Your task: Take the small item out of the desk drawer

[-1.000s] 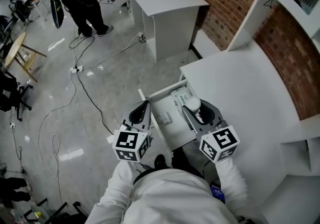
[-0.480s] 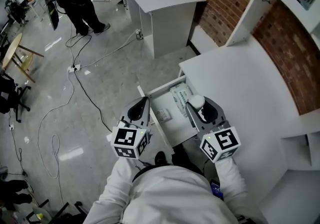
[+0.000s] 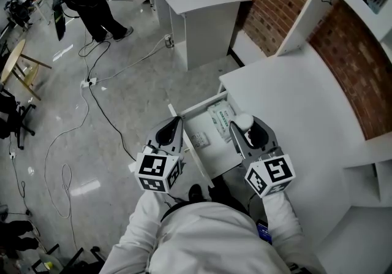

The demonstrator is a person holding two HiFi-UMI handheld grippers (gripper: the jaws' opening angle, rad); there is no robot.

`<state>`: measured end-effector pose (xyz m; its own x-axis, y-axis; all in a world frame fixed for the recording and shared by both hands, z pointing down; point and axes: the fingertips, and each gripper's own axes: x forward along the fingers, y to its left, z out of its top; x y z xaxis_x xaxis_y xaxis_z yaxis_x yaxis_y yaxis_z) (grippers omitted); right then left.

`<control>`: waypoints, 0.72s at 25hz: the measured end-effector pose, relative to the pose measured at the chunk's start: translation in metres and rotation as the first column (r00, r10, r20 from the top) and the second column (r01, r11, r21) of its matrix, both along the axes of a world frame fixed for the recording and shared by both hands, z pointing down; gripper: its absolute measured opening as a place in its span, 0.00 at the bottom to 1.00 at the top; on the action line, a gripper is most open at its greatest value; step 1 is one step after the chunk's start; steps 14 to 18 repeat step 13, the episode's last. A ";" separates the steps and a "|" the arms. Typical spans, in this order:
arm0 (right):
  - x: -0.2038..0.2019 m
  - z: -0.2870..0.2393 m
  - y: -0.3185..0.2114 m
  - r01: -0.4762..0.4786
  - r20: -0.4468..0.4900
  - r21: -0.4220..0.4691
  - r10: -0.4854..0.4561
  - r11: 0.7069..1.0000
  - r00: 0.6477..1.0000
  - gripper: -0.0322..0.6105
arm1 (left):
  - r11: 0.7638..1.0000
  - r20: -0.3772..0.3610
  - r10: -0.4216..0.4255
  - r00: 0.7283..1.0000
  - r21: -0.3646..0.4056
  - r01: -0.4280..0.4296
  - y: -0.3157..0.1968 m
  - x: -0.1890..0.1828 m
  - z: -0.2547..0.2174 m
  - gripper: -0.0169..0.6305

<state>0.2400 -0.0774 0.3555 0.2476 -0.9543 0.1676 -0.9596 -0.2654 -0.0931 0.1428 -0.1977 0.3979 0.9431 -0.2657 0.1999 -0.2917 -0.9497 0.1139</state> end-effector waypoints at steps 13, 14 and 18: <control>0.003 -0.002 0.010 -0.036 0.002 0.020 0.036 0.999 0.999 0.36 | 1.000 0.009 0.025 1.000 -0.005 -0.025 0.005 0.005 0.002 0.06; 0.003 -0.002 0.010 -0.036 0.002 0.020 0.036 0.999 0.999 0.36 | 1.000 0.009 0.025 1.000 -0.005 -0.025 0.005 0.005 0.002 0.06; 0.003 -0.002 0.010 -0.036 0.002 0.020 0.036 0.999 0.999 0.36 | 1.000 0.009 0.025 1.000 -0.005 -0.025 0.005 0.005 0.002 0.06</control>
